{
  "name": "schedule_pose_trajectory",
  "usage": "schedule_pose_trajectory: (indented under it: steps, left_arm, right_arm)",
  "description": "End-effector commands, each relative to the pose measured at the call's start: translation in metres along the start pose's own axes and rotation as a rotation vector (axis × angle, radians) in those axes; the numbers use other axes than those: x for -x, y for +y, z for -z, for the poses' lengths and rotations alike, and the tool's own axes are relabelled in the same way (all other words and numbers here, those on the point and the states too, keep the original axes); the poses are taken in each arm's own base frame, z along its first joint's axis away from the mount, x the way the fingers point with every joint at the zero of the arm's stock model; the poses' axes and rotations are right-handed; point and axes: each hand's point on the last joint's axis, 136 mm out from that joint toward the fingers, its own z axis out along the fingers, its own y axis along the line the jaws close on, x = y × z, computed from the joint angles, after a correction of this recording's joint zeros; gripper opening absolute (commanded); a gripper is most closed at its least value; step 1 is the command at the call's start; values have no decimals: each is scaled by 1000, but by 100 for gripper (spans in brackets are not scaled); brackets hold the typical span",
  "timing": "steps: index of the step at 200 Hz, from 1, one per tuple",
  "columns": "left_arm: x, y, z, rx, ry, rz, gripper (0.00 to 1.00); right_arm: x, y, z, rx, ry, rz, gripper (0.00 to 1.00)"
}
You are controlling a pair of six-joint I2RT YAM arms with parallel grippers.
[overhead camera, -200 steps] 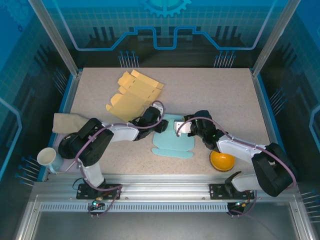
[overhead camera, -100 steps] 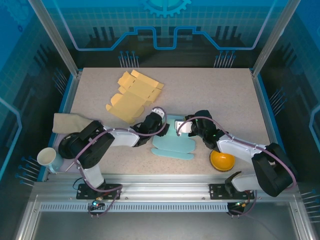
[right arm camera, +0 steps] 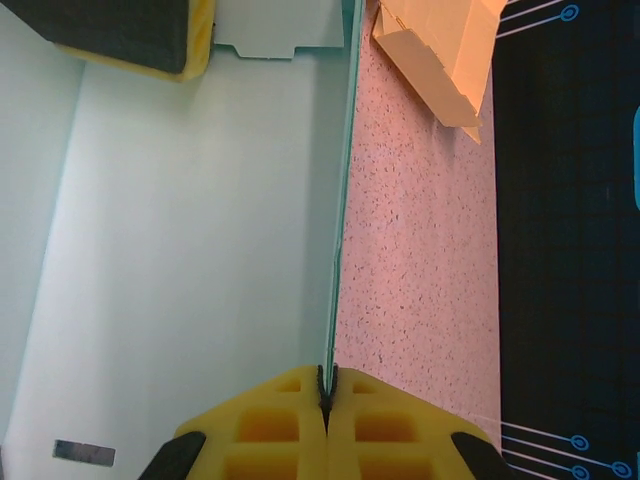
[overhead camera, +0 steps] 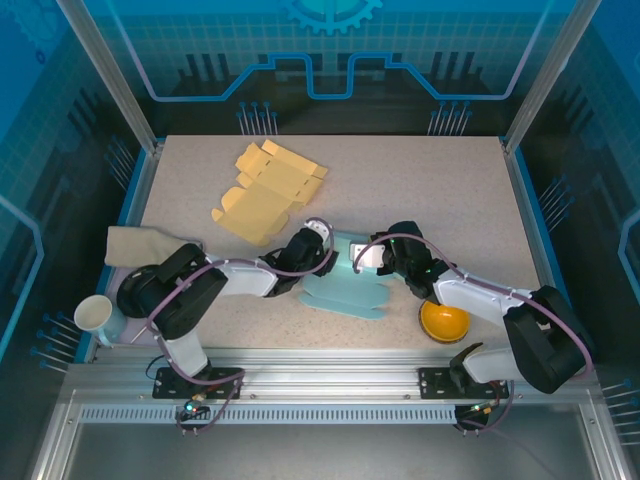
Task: Fold the paper box
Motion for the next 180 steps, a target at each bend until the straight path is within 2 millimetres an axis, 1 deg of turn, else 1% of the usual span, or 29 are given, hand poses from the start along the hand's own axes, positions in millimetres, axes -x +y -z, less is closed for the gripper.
schedule_pose_trajectory:
  steps: [1,19,28,37,63,93,124,163,180]
  left_arm:
    - [-41,56,0,295,162,-39,62]
    - [-44,74,6,409,194,-29,50]
    - [-45,80,9,455,205,-21,47]
    - [-47,85,12,487,216,-14,47]
    - [-54,90,14,518,243,18,51]
    - [-65,105,19,554,286,123,50]
    - [-65,112,23,586,301,165,51]
    - [-70,122,26,622,329,219,52]
    - [-70,122,25,622,333,219,57]
  right_arm:
    - [-24,24,1,66,104,42,0]
    - [-24,24,1,64,107,45,0]
    - [-25,24,1,63,113,48,0]
    - [-27,23,1,57,121,49,0]
    - [-31,21,0,50,140,55,0]
    - [-36,15,2,40,152,42,0]
    - [-40,14,2,42,161,33,0]
    - [-46,14,1,45,179,26,0]
    - [-48,13,0,46,184,14,0]
